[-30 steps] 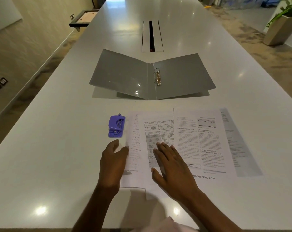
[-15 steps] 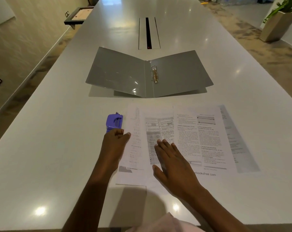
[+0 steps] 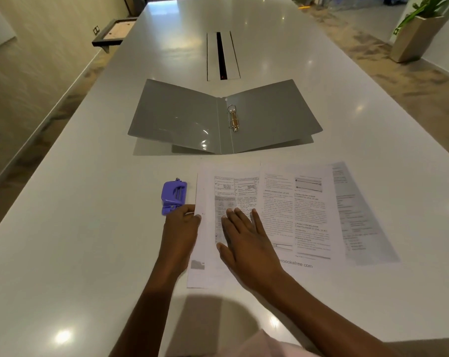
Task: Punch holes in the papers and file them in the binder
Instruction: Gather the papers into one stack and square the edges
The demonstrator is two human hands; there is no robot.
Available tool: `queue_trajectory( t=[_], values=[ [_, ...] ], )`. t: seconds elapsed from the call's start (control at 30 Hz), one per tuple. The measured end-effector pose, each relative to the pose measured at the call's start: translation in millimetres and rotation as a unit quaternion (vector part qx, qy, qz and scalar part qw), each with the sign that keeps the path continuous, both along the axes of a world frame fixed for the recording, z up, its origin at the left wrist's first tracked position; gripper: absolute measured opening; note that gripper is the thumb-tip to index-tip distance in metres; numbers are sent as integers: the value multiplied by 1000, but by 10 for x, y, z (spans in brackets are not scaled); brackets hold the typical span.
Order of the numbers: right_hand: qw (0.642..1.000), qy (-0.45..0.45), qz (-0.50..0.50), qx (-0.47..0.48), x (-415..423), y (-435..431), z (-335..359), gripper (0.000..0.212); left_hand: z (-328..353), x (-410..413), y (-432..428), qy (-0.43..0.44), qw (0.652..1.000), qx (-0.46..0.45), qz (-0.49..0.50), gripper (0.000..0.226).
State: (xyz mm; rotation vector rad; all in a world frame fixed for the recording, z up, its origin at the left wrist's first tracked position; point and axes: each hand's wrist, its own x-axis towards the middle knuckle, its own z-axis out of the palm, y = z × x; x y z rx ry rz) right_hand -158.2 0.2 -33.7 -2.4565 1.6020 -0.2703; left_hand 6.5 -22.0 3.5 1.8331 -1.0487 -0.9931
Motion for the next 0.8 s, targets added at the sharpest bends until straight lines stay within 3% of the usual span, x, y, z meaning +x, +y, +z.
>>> queue_trajectory(
  t=[0.2, 0.37, 0.53, 0.8],
  values=[
    [1000, -15, -9, -9, 229, -40, -6, 63, -37, -96, 37, 22, 999, -28, 39, 2],
    [997, -78, -13, 5, 137, -65, 99, 64, -66, -104, 16, 12, 999, -19, 36, 6],
    [994, -64, -92, -3, -430, -76, 155, 64, -40, -124, -31, 8, 1000, -3, 29, 40],
    [986, -52, -155, 19, -976, 51, -9, 67, -60, -175, -41, -7, 999, -12, 39, 43]
  ],
)
